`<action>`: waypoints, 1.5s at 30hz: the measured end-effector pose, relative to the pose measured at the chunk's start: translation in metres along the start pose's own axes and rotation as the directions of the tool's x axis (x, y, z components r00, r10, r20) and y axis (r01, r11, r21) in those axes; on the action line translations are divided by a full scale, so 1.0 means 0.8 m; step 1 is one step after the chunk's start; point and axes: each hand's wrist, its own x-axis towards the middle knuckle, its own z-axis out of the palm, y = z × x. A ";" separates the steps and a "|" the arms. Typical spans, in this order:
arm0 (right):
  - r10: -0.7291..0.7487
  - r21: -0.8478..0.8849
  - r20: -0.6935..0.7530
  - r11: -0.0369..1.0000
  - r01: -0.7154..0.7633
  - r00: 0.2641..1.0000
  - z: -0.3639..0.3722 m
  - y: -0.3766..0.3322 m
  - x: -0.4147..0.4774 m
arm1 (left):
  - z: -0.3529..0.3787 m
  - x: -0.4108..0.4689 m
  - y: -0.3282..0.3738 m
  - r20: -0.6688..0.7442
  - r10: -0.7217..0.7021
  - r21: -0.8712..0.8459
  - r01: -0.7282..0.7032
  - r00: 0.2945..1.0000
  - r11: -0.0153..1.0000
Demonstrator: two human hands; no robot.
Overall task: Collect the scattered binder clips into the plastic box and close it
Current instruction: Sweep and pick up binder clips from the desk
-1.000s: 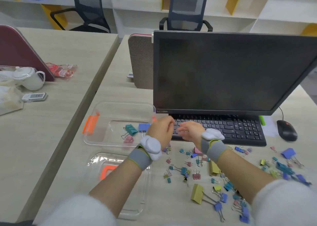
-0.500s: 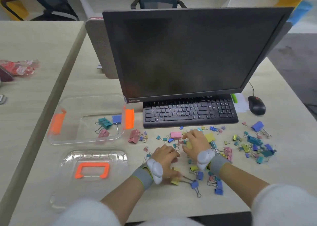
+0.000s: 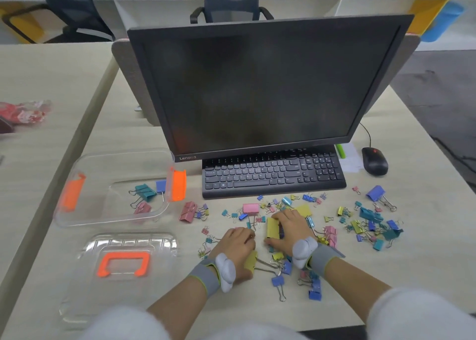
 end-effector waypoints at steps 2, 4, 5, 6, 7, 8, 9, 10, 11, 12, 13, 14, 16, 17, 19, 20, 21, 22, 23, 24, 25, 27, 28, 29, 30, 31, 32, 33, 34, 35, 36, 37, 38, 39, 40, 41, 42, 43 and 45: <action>0.045 0.136 -0.046 0.990 -0.038 0.998 -0.002 -0.003 -0.001 | -0.004 0.001 -0.001 -0.033 0.004 -0.009 -0.004 0.999 1.000; 0.104 0.312 -0.088 0.947 -0.071 0.991 -0.006 -0.006 -0.002 | -0.010 0.004 -0.002 -0.069 0.013 -0.016 -0.014 0.998 1.000; 0.139 0.412 -0.089 0.907 -0.090 0.986 -0.008 -0.008 -0.002 | -0.013 0.005 -0.004 -0.080 0.013 -0.019 -0.014 0.997 1.000; 0.179 0.511 -0.082 0.852 -0.113 0.980 -0.010 -0.009 -0.001 | -0.016 0.007 -0.005 -0.090 0.008 -0.022 -0.010 0.996 1.000; 0.216 0.592 -0.074 0.795 -0.132 0.974 -0.014 -0.008 0.000 | -0.020 0.011 -0.006 -0.097 -0.007 -0.028 0.004 0.995 1.000; 0.247 0.651 -0.063 0.744 -0.148 0.967 -0.018 -0.006 0.002 | -0.023 0.014 -0.007 -0.092 -0.028 -0.045 0.024 0.995 0.999; 0.268 0.703 -0.053 0.694 -0.154 0.962 -0.023 -0.002 0.004 | -0.027 0.018 -0.008 -0.079 -0.057 -0.072 0.051 0.995 0.996; 0.280 0.758 -0.043 0.635 -0.151 0.959 -0.027 0.003 0.006 | -0.031 0.021 -0.008 -0.069 -0.082 -0.117 0.074 0.994 0.990; 0.289 0.812 -0.033 0.566 -0.143 0.957 -0.030 0.008 0.008 | -0.035 0.025 -0.009 -0.059 -0.108 -0.178 0.096 0.992 0.979; 0.306 0.852 -0.019 0.504 -0.145 0.952 -0.033 0.014 0.009 | -0.040 0.028 -0.010 -0.054 -0.135 -0.246 0.118 0.989 0.962; 0.332 0.877 0.001 0.454 -0.161 0.943 -0.036 0.020 0.010 | -0.045 0.029 -0.009 -0.047 -0.166 -0.316 0.144 0.985 0.938; 0.367 0.893 0.022 0.411 -0.184 0.930 -0.040 0.028 0.009 | -0.049 0.033 -0.007 -0.051 -0.204 -0.405 0.166 0.978 0.899; 0.437 0.908 0.054 0.353 -0.226 0.898 -0.045 0.039 0.012 | -0.055 0.033 -0.006 -0.063 -0.319 -0.656 0.201 0.946 0.727; 0.475 0.906 0.059 0.344 -0.247 0.878 -0.047 0.045 0.014 | -0.059 0.032 -0.005 -0.068 -0.375 -0.757 0.197 0.924 0.623; 0.550 0.886 0.044 0.364 -0.287 0.834 -0.051 0.060 0.016 | -0.067 0.036 -0.006 -0.090 -0.462 -0.850 0.174 0.883 0.497; 0.579 0.867 0.038 0.387 -0.316 0.814 -0.053 0.068 0.016 | -0.070 0.040 -0.006 -0.087 -0.479 -0.881 0.157 0.874 0.447; 0.599 0.842 0.042 0.410 -0.351 0.800 -0.055 0.075 0.016 | -0.074 0.044 -0.005 -0.077 -0.489 -0.906 0.144 0.869 0.398; 0.612 0.806 0.055 0.439 -0.397 0.789 -0.056 0.082 0.016 | -0.079 0.047 -0.003 -0.060 -0.499 -0.932 0.130 0.864 0.338; 0.617 0.758 0.068 0.479 -0.442 0.784 -0.058 0.088 0.016 | -0.083 0.052 -0.001 -0.046 -0.508 -0.950 0.120 0.860 0.289; 0.614 0.703 0.079 0.525 -0.480 0.786 -0.058 0.089 0.016 | -0.084 0.056 0.001 -0.033 -0.518 -0.962 0.113 0.855 0.248; 0.606 0.651 0.085 0.567 -0.505 0.791 -0.058 0.088 0.017 | -0.084 0.060 0.003 -0.025 -0.531 -0.965 0.118 0.847 0.233; 0.584 0.553 0.096 0.642 -0.531 0.806 -0.057 0.081 0.018 | -0.080 0.066 0.007 -0.031 -0.565 -0.957 0.139 0.824 0.255; 0.573 0.506 0.100 0.674 -0.538 0.813 -0.056 0.077 0.018 | -0.076 0.069 0.009 -0.042 -0.573 -0.946 0.152 0.818 0.286; 0.561 0.461 0.105 0.704 -0.540 0.821 -0.054 0.073 0.019 | -0.072 0.072 0.011 -0.051 -0.569 -0.931 0.168 0.821 0.325; 0.547 0.415 0.112 0.733 -0.540 0.829 -0.052 0.068 0.020 | -0.069 0.073 0.012 -0.051 -0.561 -0.915 0.187 0.826 0.359; 0.533 0.372 0.122 0.757 -0.537 0.837 -0.051 0.063 0.021 | -0.067 0.073 0.013 -0.042 -0.555 -0.904 0.205 0.831 0.375; 0.519 0.333 0.132 0.779 -0.531 0.844 -0.050 0.059 0.022 | -0.065 0.074 0.014 -0.021 -0.551 -0.905 0.219 0.834 0.366; 0.506 0.292 0.137 0.801 -0.523 0.851 -0.048 0.055 0.024 | -0.065 0.073 0.014 0.018 -0.550 -0.919 0.230 0.835 0.319; 0.496 0.246 0.139 0.821 -0.515 0.857 -0.047 0.051 0.026 | -0.065 0.073 0.014 0.072 -0.546 -0.940 0.241 0.835 0.244; 0.491 0.199 0.138 0.837 -0.510 0.860 -0.046 0.048 0.028 | -0.066 0.072 0.014 0.126 -0.533 -0.951 0.255 0.837 0.176; 0.491 0.162 0.139 0.846 -0.508 0.860 -0.046 0.045 0.029 | -0.066 0.071 0.013 0.163 -0.523 -0.953 0.271 0.837 0.137; 0.493 0.139 0.140 0.849 -0.510 0.859 -0.046 0.042 0.030 | -0.066 0.071 0.012 0.183 -0.519 -0.949 0.288 0.835 0.129; 0.496 0.131 0.138 0.849 -0.512 0.857 -0.045 0.041 0.031 | -0.066 0.070 0.011 0.193 -0.519 -0.948 0.294 0.833 0.120; 0.497 0.136 0.133 0.848 -0.512 0.858 -0.045 0.040 0.031 | -0.068 0.070 0.011 0.195 -0.526 -0.950 0.292 0.828 0.107; 0.494 0.157 0.123 0.847 -0.508 0.861 -0.045 0.039 0.031 | -0.068 0.069 0.011 0.198 -0.539 -0.953 0.289 0.819 0.089; 0.486 0.197 0.113 0.844 -0.499 0.867 -0.044 0.039 0.031 | -0.068 0.069 0.009 0.197 -0.554 -0.955 0.287 0.809 0.078; 0.478 0.253 0.105 0.835 -0.488 0.872 -0.044 0.039 0.031 | -0.069 0.068 0.009 0.198 -0.566 -0.954 0.290 0.800 0.076; 0.467 0.312 0.094 0.825 -0.472 0.879 -0.044 0.039 0.031 | -0.069 0.066 0.007 0.200 -0.577 -0.952 0.296 0.792 0.078; 0.442 0.414 0.068 0.803 -0.429 0.894 -0.048 0.035 0.033 | -0.070 0.066 0.002 0.198 -0.590 -0.950 0.302 0.783 0.082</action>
